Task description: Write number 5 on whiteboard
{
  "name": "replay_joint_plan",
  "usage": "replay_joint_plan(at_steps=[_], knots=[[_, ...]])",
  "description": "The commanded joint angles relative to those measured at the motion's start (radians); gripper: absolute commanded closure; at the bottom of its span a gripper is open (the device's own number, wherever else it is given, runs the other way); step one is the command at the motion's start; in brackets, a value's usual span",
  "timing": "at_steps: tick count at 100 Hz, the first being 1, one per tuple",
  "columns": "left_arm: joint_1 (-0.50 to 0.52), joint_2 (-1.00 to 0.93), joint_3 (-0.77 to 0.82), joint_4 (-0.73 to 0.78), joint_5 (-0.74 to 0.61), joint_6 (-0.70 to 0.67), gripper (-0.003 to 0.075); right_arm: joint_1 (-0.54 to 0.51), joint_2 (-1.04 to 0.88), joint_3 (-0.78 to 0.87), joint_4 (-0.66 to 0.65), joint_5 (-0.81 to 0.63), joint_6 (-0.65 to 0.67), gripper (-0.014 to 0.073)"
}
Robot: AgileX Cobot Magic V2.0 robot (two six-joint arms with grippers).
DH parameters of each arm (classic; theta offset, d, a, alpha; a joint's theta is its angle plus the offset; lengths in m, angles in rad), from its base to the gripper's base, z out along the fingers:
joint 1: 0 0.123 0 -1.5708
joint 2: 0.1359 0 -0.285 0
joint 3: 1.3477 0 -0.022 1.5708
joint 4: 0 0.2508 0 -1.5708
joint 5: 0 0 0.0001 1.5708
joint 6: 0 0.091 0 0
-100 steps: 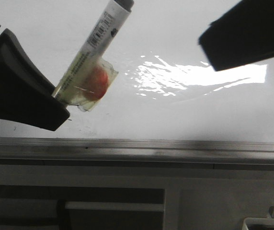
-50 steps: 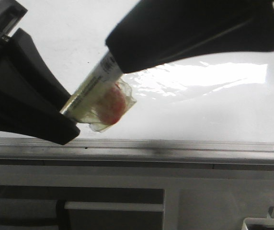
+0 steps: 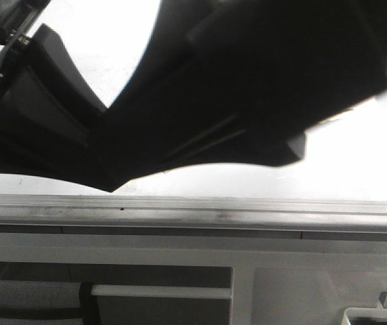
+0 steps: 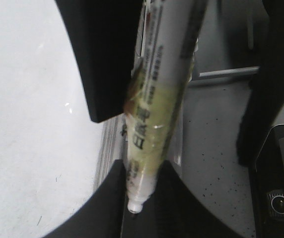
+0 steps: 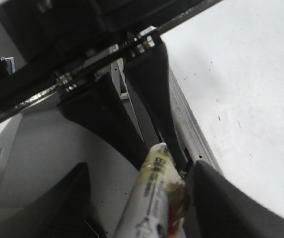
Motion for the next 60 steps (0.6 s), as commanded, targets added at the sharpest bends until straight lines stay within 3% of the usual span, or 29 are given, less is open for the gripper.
replay_joint_plan(at_steps=[1, 13, 41, 52, 60], knots=[[-0.008, -0.021, -0.024, -0.055, -0.035, 0.000, 0.0740, 0.002, -0.014, -0.035, 0.034, -0.055, -0.011, 0.0194], [-0.008, -0.021, -0.024, -0.058, -0.035, 0.000, 0.0741, 0.002, -0.014, -0.035, 0.058, -0.045, -0.011, 0.0277], [-0.008, -0.021, -0.024, -0.058, -0.035, -0.002, 0.0740, 0.002, -0.014, -0.035, 0.079, -0.008, -0.011, 0.0663], [-0.008, -0.021, -0.024, -0.082, -0.039, -0.012, 0.0736, 0.002, -0.014, -0.035, 0.079, -0.001, -0.011, 0.0663], [-0.007, -0.021, -0.024, -0.120, -0.062, -0.012, 0.0679, 0.002, -0.014, -0.035, 0.079, -0.003, -0.011, 0.0663]])
